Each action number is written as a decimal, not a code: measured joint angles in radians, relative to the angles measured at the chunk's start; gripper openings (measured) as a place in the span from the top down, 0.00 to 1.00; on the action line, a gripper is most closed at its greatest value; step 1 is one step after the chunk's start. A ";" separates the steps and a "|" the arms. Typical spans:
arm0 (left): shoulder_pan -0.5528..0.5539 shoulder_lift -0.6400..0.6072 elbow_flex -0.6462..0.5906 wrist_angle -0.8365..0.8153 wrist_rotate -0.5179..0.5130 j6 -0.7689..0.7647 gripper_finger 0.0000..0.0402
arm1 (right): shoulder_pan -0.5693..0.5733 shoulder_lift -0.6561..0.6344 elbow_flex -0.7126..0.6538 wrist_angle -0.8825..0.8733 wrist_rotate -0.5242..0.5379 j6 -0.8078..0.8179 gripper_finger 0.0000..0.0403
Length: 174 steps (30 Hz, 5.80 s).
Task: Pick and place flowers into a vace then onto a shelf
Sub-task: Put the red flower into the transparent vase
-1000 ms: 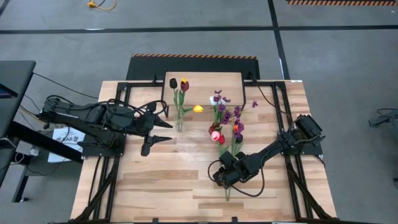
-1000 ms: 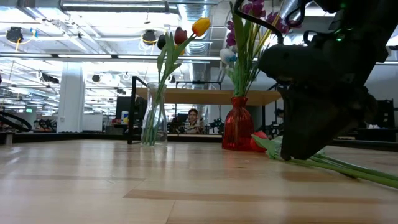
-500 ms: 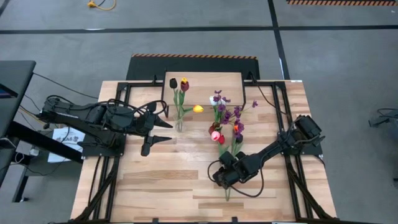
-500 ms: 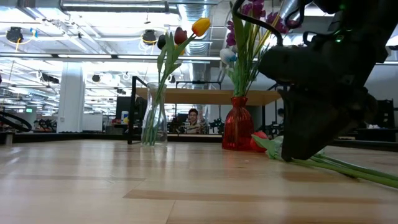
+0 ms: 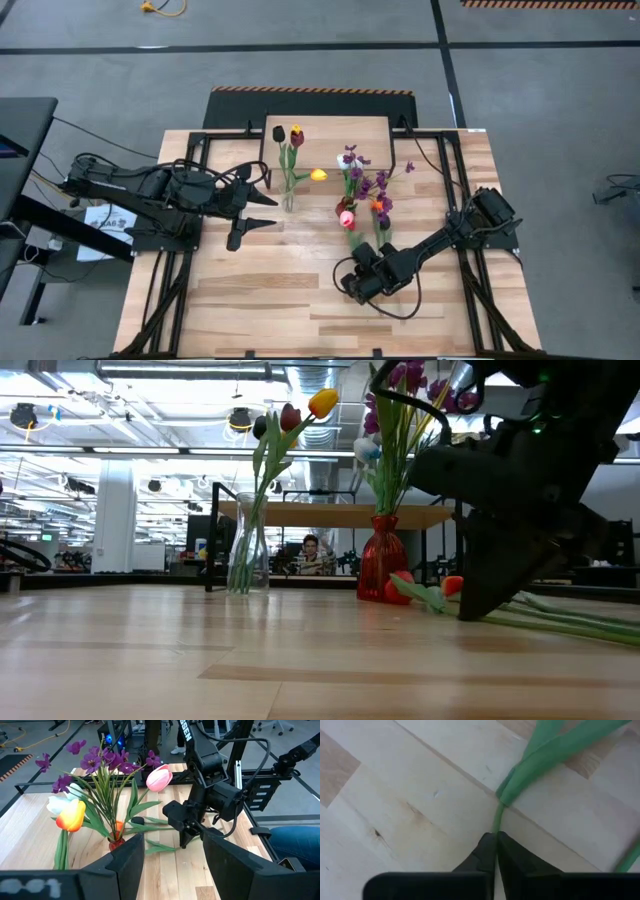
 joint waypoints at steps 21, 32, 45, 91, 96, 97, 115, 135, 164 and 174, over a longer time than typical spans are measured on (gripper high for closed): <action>0.000 0.000 0.000 0.004 0.000 0.032 0.52 | 0.170 0.004 0.448 -0.269 -0.052 -0.291 1.00; 0.000 0.000 0.000 0.002 0.000 0.037 0.52 | 0.167 0.002 0.653 -0.135 0.248 -0.885 1.00; 0.000 0.000 0.000 0.228 0.037 0.000 0.52 | 0.102 0.000 0.888 0.002 0.784 -1.362 1.00; 0.000 0.000 0.019 0.430 0.106 0.036 0.99 | -0.067 -0.001 1.019 0.038 0.569 -1.464 0.99; 0.002 0.000 0.112 0.242 0.025 0.037 1.00 | -0.042 -0.001 1.019 0.004 0.567 -1.444 0.86; 0.001 0.000 0.134 0.197 0.005 0.037 1.00 | -0.037 0.000 1.019 -0.005 0.567 -1.433 0.82; 0.040 -0.021 0.248 -0.210 -0.318 -0.057 1.00 | 0.031 0.000 1.019 -0.118 0.506 -1.251 0.55; 0.265 -0.050 0.053 -0.081 -0.137 -0.089 1.00 | 0.031 0.001 1.019 -0.176 0.437 -1.175 0.60; 0.410 -0.122 -0.129 0.088 0.010 -0.096 0.88 | 0.031 0.001 1.019 -0.193 0.435 -1.172 0.58; 0.410 -0.116 -0.129 0.039 0.007 -0.113 0.67 | 0.031 0.001 1.019 -0.193 0.435 -1.172 0.53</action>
